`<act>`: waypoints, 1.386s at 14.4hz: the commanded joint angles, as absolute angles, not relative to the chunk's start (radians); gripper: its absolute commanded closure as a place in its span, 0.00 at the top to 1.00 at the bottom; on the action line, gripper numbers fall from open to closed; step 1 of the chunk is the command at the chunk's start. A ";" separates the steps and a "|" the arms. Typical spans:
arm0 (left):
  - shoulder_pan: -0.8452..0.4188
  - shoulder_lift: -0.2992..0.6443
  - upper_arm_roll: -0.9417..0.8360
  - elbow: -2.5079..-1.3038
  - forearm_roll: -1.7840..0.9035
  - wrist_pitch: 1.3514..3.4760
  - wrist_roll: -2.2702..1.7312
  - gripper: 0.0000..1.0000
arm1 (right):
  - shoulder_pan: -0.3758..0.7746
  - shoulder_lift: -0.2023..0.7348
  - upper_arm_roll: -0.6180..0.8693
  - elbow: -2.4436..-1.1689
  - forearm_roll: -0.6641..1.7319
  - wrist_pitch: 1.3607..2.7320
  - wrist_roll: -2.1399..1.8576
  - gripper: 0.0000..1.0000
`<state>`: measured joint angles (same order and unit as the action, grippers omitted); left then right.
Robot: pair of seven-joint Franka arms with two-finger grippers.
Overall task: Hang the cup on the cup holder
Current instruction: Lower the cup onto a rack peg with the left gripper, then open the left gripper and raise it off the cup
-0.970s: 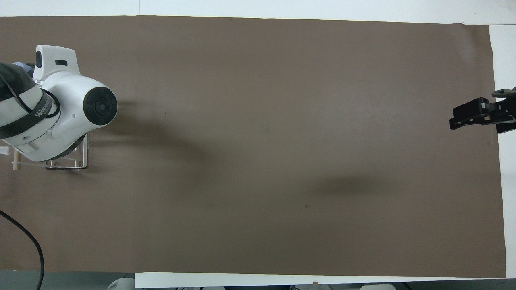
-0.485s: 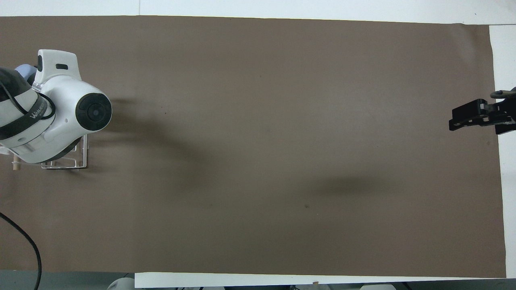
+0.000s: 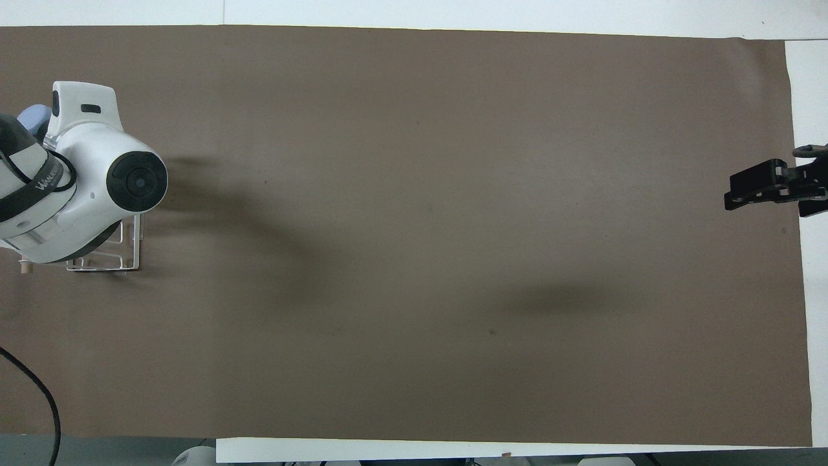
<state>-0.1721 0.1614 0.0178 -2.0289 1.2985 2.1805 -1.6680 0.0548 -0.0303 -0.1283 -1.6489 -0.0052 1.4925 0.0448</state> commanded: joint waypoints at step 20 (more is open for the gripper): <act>-0.120 0.144 0.025 -1.551 0.095 1.657 -0.051 1.00 | 0.040 -0.049 -0.115 -1.671 -0.021 1.516 0.054 0.99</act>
